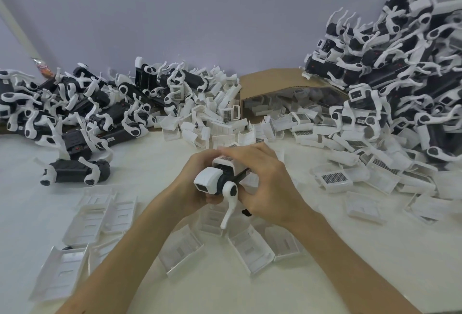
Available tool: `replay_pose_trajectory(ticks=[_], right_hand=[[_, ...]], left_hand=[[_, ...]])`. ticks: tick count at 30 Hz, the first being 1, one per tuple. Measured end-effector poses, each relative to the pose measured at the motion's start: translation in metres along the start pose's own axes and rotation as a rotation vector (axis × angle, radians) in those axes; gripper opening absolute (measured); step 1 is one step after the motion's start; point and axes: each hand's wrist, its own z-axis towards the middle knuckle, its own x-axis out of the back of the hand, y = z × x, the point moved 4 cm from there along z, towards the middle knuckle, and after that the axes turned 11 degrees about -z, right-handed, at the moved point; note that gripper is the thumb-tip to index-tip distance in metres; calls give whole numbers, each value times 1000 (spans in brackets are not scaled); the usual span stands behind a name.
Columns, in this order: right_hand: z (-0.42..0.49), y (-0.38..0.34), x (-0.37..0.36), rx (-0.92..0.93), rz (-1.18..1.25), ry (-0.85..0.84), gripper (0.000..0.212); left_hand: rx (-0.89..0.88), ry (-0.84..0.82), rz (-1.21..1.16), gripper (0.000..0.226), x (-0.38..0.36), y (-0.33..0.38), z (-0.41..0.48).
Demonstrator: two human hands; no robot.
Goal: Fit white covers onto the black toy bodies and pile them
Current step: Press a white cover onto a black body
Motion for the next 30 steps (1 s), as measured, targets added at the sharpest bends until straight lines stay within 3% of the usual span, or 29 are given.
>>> replay_pose_trajectory(ticks=[4, 8, 11, 13, 15, 19, 23, 26, 30], right_hand=[[1, 8, 5, -32, -17, -57, 57], [2, 13, 13, -84, -39, 34, 52], [2, 24, 23, -266, 107, 151, 48], [2, 32, 29, -394, 213, 217, 40], [1, 36, 31, -472, 266, 240, 35], [0, 31, 23, -478, 263, 248, 35], [0, 25, 8, -474, 280, 105, 52], [0, 20, -2, -477, 392, -25, 50], [0, 25, -3, -555, 476, -25, 44]], left_hand=[[41, -74, -35, 67, -5, 0, 1], [-15, -243, -87, 86, -4, 4, 4], [-117, -228, -128, 69, 2, 11, 7], [-244, -160, -21, 38, 6, 17, 9], [-350, -157, 152, 24, 4, 18, 6], [-436, -181, 441, 26, -11, 7, -1], [-470, 13, 269, 31, -8, 7, 2], [-485, 95, 216, 26, 0, 13, 2], [-397, 96, 196, 33, 3, 11, 3]])
